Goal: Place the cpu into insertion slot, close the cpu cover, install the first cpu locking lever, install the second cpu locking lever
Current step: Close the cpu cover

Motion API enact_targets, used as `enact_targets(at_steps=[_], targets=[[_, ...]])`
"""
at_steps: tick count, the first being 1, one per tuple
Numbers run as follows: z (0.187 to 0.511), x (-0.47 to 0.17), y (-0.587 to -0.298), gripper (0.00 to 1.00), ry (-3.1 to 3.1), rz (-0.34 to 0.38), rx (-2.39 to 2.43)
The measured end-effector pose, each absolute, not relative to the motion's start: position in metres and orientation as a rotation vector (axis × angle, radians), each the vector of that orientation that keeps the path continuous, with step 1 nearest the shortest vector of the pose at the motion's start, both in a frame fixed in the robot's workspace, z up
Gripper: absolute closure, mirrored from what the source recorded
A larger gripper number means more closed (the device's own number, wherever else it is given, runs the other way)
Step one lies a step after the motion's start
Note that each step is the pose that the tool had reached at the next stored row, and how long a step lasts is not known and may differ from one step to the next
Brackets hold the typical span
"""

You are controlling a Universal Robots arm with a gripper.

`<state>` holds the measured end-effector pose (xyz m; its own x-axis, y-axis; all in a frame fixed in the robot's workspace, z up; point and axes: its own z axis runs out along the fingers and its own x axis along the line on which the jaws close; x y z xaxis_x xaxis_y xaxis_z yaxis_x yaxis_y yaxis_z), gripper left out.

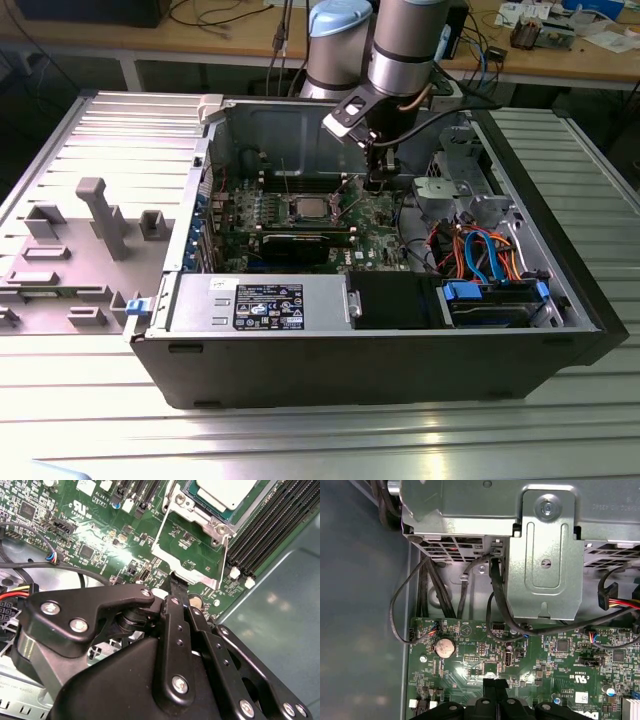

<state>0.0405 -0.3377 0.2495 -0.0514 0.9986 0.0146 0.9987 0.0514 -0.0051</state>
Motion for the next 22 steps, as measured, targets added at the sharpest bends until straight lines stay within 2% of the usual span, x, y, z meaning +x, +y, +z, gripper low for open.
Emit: enact_targets(at_steps=[22], targets=[[0.2492,0.031,-0.3377,0.89,-2.268,-0.01,-2.154]])
